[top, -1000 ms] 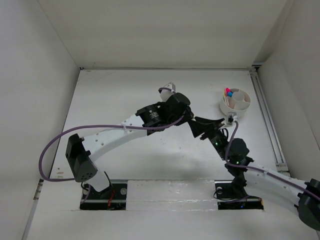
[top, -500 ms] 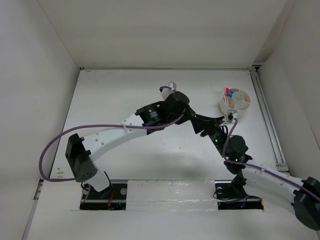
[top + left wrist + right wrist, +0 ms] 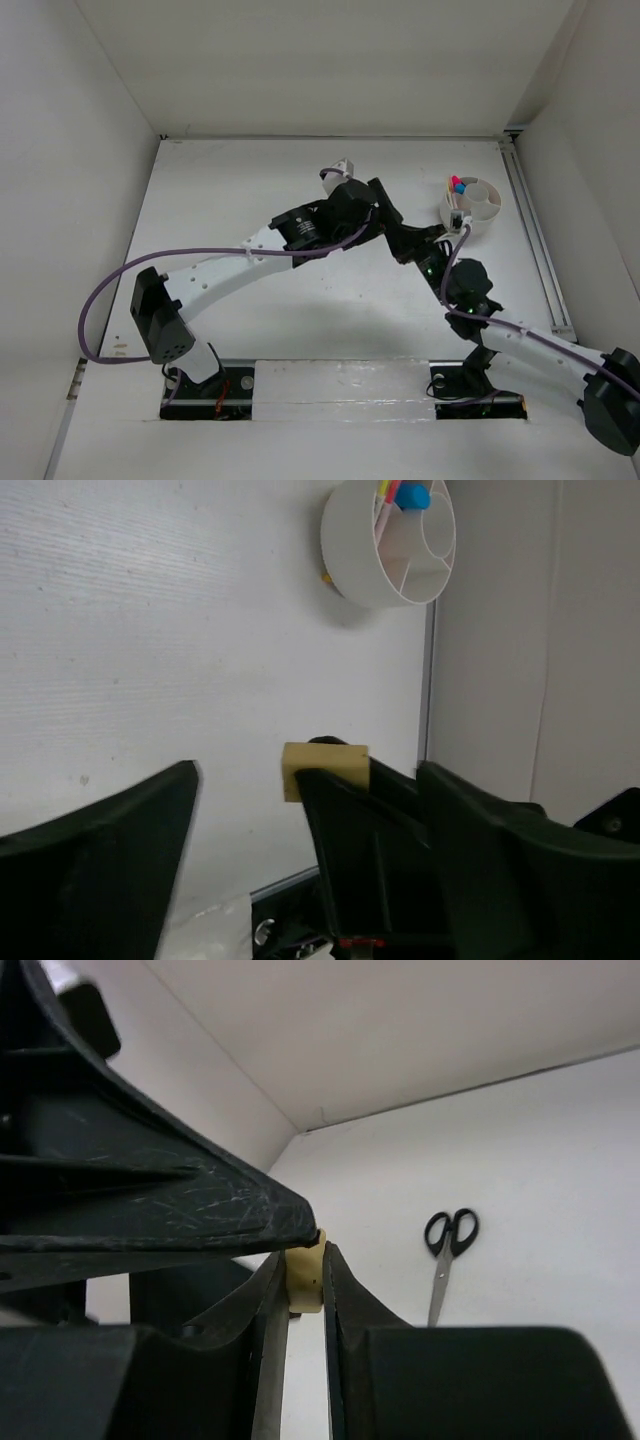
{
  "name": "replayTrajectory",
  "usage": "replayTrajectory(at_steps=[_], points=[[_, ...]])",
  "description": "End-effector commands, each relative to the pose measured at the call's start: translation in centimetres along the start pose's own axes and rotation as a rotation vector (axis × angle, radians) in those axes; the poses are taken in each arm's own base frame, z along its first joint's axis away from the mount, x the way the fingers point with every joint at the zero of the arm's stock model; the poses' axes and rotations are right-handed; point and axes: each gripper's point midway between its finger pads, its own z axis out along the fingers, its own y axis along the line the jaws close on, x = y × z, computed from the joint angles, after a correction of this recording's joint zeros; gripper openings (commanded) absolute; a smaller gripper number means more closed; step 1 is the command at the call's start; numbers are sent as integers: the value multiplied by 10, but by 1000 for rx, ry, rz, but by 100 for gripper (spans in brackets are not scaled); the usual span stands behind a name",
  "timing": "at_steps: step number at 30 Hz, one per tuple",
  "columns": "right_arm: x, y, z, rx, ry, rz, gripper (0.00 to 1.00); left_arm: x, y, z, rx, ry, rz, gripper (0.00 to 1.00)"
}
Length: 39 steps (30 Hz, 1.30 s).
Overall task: Sort the stationery into containers
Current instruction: Pick up the stationery from the center of the board, then place the stationery in the storage box.
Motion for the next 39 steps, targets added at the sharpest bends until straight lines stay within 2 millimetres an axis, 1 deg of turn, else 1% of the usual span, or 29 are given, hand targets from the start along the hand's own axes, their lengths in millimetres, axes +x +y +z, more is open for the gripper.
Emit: replayTrajectory(at_steps=[1, 2, 3, 4, 5, 6, 7, 8, 9, 10, 11, 12, 13, 14, 17, 18, 19, 20, 21, 22, 25, 26, 28, 30, 34, 36, 37, 38, 39], points=[[-36, -7, 15, 90, -49, -54, 0, -15, -3, -9, 18, -14, 18, 100], [-49, -11, 19, 120, -66, -73, 0, -33, 0, -8, 6, -48, 8, 100], [-43, -29, 18, 190, -11, -107, 0, -41, 3, -8, -6, -60, -1, 100], [-55, -48, 18, 258, -21, -124, 0, -49, 10, -9, -32, -66, 4, 100], [-73, -50, 22, 292, -36, -132, 0, -60, 12, -11, -43, -82, -8, 100], [-67, -71, 14, 383, 35, -153, 0, -79, 24, -13, -77, -118, -19, 100], [-77, -83, 10, 446, 42, -164, 0, -84, 35, -18, -108, -121, -15, 100], [-97, -107, 1, 551, 21, -177, 0, -94, 39, -22, -119, -146, -26, 100], [-102, -124, -6, 657, 81, -173, 0, -104, 53, -28, -138, -166, -29, 100], [-109, -137, -11, 710, 100, -170, 0, -105, 61, -30, -151, -169, -25, 100], [-124, -160, -21, 780, 102, -151, 0, -108, 62, -32, -134, -176, -27, 100], [-129, -175, -22, 827, 123, -126, 0, -102, 76, -29, -153, -163, -16, 100], [-128, -189, -32, 877, 157, -104, 0, -105, 78, -35, -137, -172, -25, 100], [-137, -207, -44, 913, 150, -69, 0, -102, 79, -35, -130, -163, -11, 100], [-149, -219, -60, 951, 101, 3, 0, -98, 85, -32, -136, -148, 26, 100], [-160, -222, -64, 961, 64, -2, 0, -95, 90, -32, -155, -136, 39, 100], [-158, -226, -69, 978, 47, 16, 0, -95, 90, -30, -158, -133, 57, 100], [-164, -226, -67, 974, 8, 42, 0, -95, 91, -29, -170, -125, 69, 100], [-161, -227, -66, 960, 9, 62, 0, -92, 94, -24, -183, -117, 71, 100], [-153, -240, -64, 978, 30, 98, 0, -89, 99, -20, -202, -103, 90, 100], [-145, -258, -64, 1019, 50, 171, 0, -86, 101, -17, -204, -87, 101, 100], [-142, -267, -62, 1020, 58, 182, 0, -81, 104, -14, -203, -71, 101, 100], [-140, -272, -58, 1006, 35, 228, 0, -80, 106, -16, -204, -69, 110, 100], [-130, -279, -59, 1025, 20, 302, 0, -81, 108, -17, -205, -81, 110, 100], [-123, -284, -58, 1019, -31, 370, 0, -78, 114, -14, -214, -74, 121, 100], [-126, -289, -59, 1034, -55, 366, 0, -77, 115, -13, -214, -74, 121, 100], [-130, -287, -56, 1028, -67, 372, 0, -77, 115, -13, -214, -74, 121, 100], [-125, -291, -57, 1039, -56, 379, 0, -77, 115, -13, -215, -73, 130, 100], [-129, -292, -53, 1033, -68, 386, 0, -76, 117, -11, -215, -73, 130, 100]])
